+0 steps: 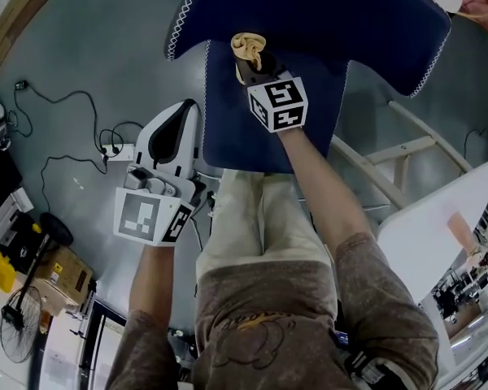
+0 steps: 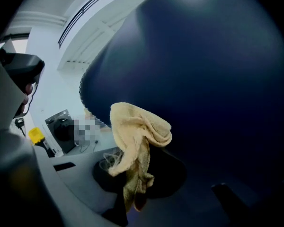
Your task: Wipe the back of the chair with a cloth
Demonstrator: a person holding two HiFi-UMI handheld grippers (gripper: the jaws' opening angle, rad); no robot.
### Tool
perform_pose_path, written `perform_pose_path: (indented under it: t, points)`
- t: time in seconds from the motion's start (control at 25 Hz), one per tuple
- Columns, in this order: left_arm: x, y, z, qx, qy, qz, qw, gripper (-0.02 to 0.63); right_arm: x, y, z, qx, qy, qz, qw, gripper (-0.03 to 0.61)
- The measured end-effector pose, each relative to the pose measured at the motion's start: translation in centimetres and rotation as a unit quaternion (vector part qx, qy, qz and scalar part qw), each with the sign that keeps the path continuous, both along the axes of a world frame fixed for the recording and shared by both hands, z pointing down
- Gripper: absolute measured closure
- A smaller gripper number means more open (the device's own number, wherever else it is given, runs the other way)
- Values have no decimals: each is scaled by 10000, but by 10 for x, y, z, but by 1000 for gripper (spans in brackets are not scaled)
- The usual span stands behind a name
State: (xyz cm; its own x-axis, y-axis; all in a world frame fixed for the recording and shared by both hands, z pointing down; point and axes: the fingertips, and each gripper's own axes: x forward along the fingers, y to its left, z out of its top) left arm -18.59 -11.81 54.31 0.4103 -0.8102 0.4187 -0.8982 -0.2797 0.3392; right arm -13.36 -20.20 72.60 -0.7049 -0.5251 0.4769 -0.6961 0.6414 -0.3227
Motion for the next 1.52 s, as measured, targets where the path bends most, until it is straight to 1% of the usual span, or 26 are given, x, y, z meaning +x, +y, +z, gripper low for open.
perform_pose_path:
  t: [0.12, 0.24, 0.36, 0.48, 0.64, 0.84, 0.96, 1.16, 1.32, 1.52]
  points:
    - [-11, 1, 7, -5, -24, -81, 10000, 606, -26, 8, 7, 12, -54, -345, 9994, 508]
    - [-17, 5, 12, -22, -40, -129, 9999, 606, -48, 14, 10, 0, -111, -575, 9983, 508]
    - [-13, 8, 5, -34, -35, -141, 9999, 606, -56, 21, -4, 6, -202, -760, 9969, 508]
    - [-12, 9, 8, -35, -25, -131, 9999, 606, -65, 29, -6, 60, -248, -913, 9955, 508]
    - [-7, 4, 9, -38, 13, -94, 9999, 606, -56, 32, -6, 143, -152, -995, 9948, 508]
    - [-3, 4, 1, -34, 101, -42, 9999, 606, -19, 27, -9, 154, 88, -621, 9979, 508]
    - [-1, 6, 7, -49, 115, -14, 9999, 606, 4, 27, -1, 168, 211, -407, 9988, 508]
    - [11, 8, 12, -80, 121, 146, 9998, 606, 56, 27, 16, 30, 442, 151, 9989, 508]
    - [21, 8, 10, -82, 136, 271, 9995, 606, 102, 28, 27, -98, 687, 585, 9959, 508]
    - [29, 6, 14, -106, 153, 358, 9992, 606, 160, 22, 42, -346, 827, 1392, 9862, 508]
